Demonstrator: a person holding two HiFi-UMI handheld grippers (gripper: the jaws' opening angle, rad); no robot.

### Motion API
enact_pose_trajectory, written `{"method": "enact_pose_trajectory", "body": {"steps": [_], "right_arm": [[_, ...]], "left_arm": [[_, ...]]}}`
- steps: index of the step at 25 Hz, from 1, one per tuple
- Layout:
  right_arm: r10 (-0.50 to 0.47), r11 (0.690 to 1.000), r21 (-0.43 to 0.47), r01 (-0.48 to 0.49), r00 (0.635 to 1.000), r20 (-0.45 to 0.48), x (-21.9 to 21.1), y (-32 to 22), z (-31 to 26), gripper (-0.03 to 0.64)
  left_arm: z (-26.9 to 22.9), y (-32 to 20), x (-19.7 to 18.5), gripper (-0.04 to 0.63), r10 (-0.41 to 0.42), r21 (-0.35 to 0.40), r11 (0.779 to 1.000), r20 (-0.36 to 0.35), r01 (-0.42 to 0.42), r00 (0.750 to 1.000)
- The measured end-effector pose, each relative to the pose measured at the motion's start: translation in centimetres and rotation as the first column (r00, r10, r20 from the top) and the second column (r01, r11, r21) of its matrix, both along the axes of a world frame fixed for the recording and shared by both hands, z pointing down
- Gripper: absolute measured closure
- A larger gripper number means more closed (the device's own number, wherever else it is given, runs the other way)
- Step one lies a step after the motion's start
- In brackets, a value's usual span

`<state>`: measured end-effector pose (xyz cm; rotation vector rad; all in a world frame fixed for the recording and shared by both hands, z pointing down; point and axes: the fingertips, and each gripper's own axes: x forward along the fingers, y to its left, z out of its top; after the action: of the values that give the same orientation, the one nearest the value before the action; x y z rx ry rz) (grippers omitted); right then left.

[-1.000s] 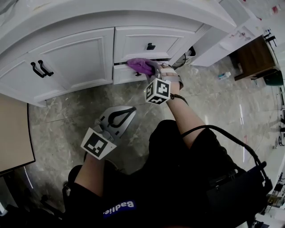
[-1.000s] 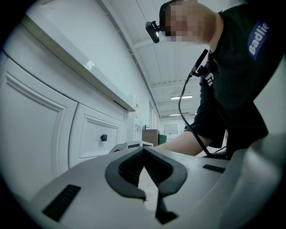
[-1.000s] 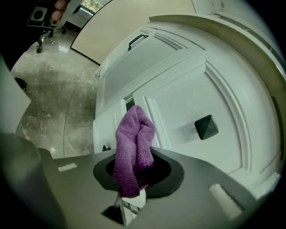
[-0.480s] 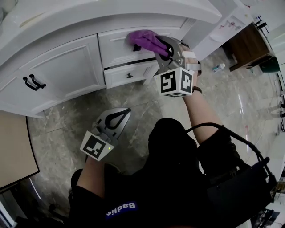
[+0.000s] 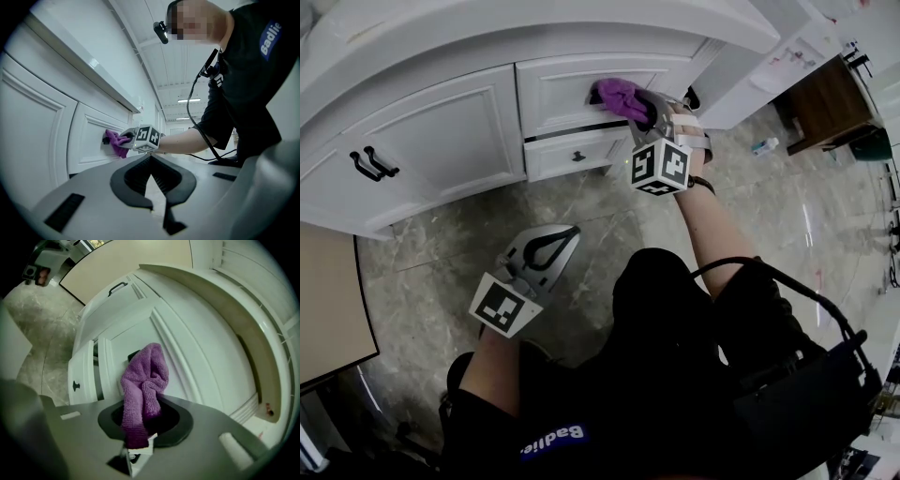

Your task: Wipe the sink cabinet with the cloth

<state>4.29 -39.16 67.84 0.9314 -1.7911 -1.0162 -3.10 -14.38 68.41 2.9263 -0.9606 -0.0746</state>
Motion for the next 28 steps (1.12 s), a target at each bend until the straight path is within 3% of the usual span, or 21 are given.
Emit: {"method": "enact_pose_trajectory", "body": {"steps": [12,16,19,22,26,28], "right_arm": [[-0.001,0.980,-0.197,-0.023,0.993,-0.119,0.8,1.2,9.9,0.548],[-0.006,0.978,-0.208,-0.012,0.997,-0.083,1.7,2.2,8.8,0.548],[-0.010,0.990,-0.139,0.002,0.999,-0.053,2.9,2.8,4.6,0.548],[0.001,1.000,-0.013,-0.001,1.000,-0.011,4.1,2.8,-2.0,0.548],[0.013,0.988,0.151,-0.022,0.998,0.055,5.2,1.6,-9.8,0.548],[0.028,0.984,0.176,-0.040,0.997,0.071,5.4,0.4,-11.0,0.548]], "left_arm": [[0.8,0.1,0.5,0.600,0.026,-0.011,1.000,0.013,-0.026,1.000],[0.9,-0.1,0.6,0.600,0.029,-0.012,0.999,0.009,-0.029,1.000],[1.0,-0.2,0.4,0.600,0.027,-0.018,0.999,0.006,-0.027,1.000],[1.0,-0.3,0.6,0.600,0.034,-0.014,0.999,0.008,-0.034,0.999],[1.1,-0.4,1.1,0.600,0.048,-0.015,0.999,0.005,-0.048,0.999],[1.0,-0.4,1.3,0.600,0.054,-0.009,0.999,0.004,-0.053,0.999]]}}
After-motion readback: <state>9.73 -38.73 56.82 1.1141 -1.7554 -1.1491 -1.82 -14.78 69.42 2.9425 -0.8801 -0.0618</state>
